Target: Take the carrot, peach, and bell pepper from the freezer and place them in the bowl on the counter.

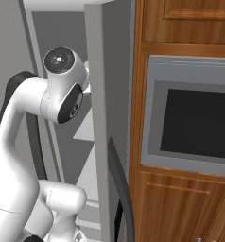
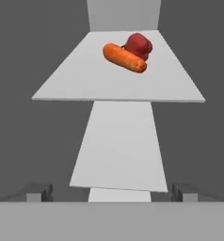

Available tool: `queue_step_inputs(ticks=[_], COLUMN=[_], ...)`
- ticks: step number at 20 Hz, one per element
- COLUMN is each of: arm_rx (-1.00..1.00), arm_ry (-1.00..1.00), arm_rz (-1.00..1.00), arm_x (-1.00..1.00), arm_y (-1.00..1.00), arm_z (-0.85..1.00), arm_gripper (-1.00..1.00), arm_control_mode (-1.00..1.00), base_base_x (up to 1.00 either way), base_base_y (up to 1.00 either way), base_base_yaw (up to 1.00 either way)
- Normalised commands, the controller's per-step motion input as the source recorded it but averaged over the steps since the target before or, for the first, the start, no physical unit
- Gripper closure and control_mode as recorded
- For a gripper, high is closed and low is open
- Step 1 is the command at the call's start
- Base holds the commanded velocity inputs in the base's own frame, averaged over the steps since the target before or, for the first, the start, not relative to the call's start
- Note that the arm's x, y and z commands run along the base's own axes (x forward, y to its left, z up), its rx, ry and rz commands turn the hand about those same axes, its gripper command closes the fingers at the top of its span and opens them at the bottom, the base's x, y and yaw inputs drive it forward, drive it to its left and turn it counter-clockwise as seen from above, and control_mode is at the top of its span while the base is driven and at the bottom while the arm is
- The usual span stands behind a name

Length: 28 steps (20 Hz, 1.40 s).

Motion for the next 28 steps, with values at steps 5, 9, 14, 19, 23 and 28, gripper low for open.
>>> queue_step_inputs(ticks=[5,9,14,19,23,28], arm_rx=[0.00,0.00,0.00,0.00,0.00,0.00], arm_ry=[-0.13,-0.08,0.00,0.01,0.01,0.00], arm_rz=[0.04,0.00,0.00,0.00,0.00,0.00], arm_x=[0.04,0.21,0.34,0.38,0.27,0.35], arm_y=[0.00,0.00,0.00,0.00,0.00,-0.06], arm_z=[0.05,0.00,0.02,0.18,0.06,0.00], arm_gripper=[-1.00,-1.00,-1.00,-1.00,-1.00,-1.00], arm_control_mode=[-1.00,-1.00,-1.00,-1.00,-1.00,-1.00], base_base_x=[0.00,0.00,0.00,0.00,0.00,0.00], base_base_y=[0.00,0.00,0.00,0.00,0.00,0.00], base_base_yaw=[0.00,0.00,0.00,0.00,0.00,0.00])
